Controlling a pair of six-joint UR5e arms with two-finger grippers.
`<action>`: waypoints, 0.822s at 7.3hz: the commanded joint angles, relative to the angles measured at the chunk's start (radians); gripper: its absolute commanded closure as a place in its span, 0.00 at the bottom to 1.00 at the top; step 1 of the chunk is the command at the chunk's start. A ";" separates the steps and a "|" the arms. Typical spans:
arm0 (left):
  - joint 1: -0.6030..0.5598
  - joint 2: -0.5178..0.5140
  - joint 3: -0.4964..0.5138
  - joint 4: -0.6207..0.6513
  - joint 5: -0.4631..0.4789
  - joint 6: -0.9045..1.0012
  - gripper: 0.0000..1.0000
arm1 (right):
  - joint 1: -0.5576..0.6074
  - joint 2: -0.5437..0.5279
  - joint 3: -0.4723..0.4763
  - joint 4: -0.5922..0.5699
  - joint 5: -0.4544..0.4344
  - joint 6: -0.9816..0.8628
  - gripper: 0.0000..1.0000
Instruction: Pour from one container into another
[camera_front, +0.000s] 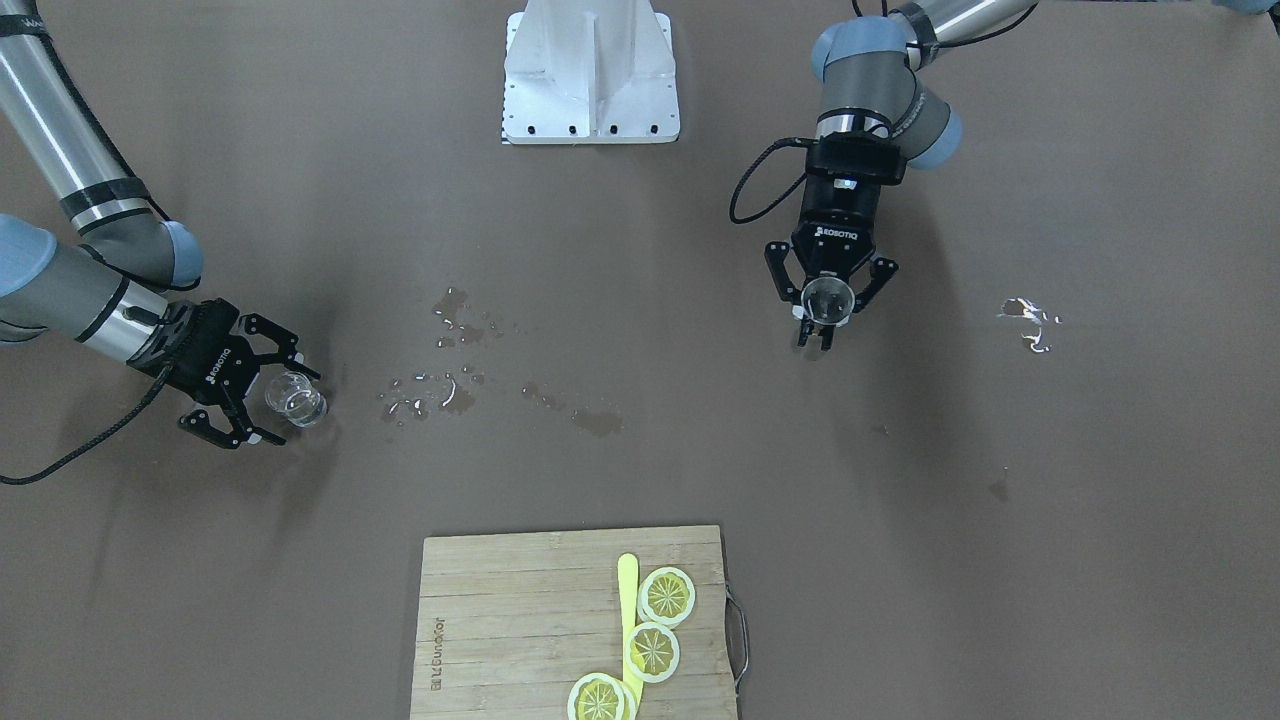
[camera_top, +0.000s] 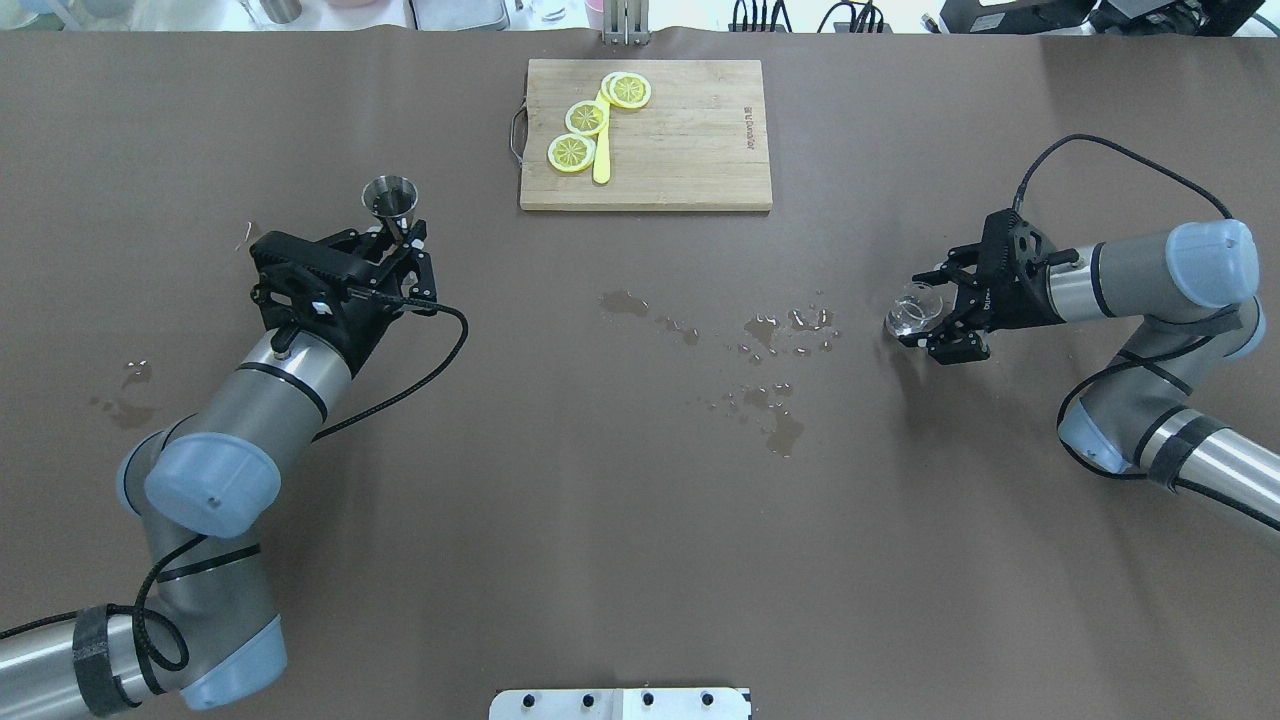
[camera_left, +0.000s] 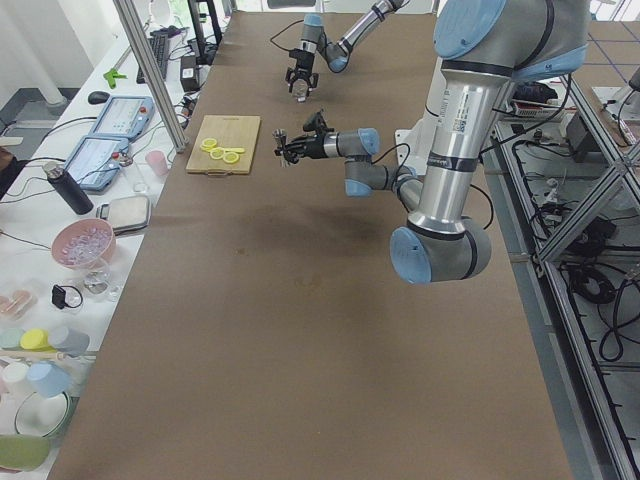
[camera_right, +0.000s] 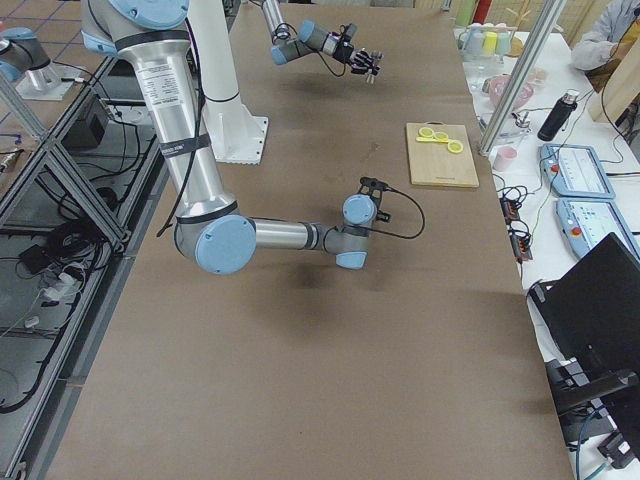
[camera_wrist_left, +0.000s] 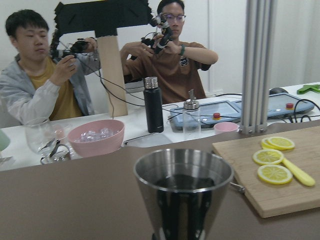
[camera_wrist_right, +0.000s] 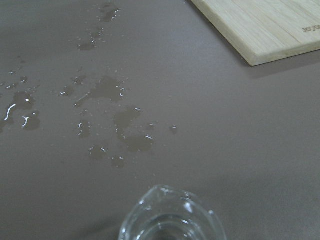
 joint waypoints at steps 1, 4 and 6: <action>-0.064 -0.040 0.011 -0.013 -0.266 0.070 1.00 | -0.006 0.002 -0.001 -0.001 -0.008 0.000 0.12; -0.057 -0.159 0.163 -0.095 -0.332 0.101 1.00 | -0.012 0.002 -0.002 0.000 -0.013 -0.003 0.22; -0.061 -0.164 0.172 -0.174 -0.427 0.315 1.00 | -0.017 0.002 -0.002 0.000 -0.014 -0.005 0.34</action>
